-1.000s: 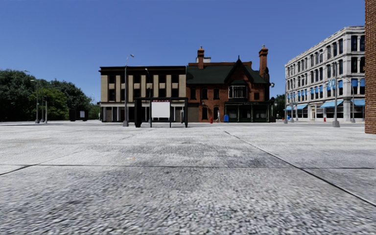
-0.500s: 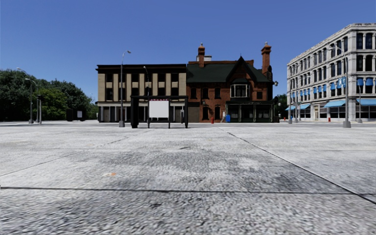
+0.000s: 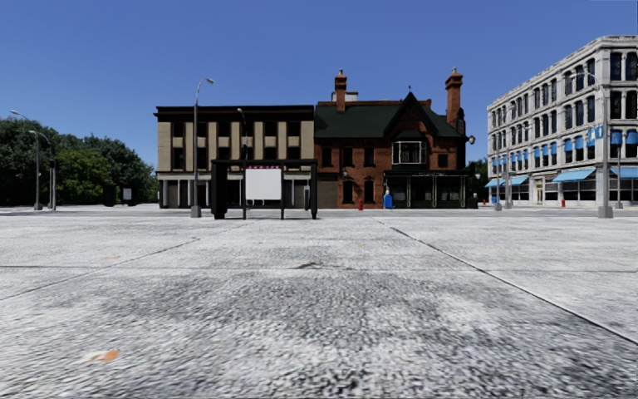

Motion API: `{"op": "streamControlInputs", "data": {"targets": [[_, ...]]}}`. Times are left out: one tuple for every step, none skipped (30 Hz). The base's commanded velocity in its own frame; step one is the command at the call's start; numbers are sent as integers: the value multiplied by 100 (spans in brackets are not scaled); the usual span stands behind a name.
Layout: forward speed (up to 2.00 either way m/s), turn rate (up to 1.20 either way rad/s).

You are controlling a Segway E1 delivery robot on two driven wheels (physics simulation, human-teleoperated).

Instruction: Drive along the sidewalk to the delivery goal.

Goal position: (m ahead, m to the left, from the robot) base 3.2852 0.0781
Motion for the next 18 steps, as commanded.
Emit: {"op": "streamControlInputs", "data": {"targets": [[200, 0], [200, 0], [200, 0], [200, 0], [200, 0], [200, 0], [200, 0], [200, 0], [200, 0], [200, 0], [200, 0], [200, 0], [200, 0], [200, 0], [200, 0], [200, 0], [200, 0], [200, 0]]}}
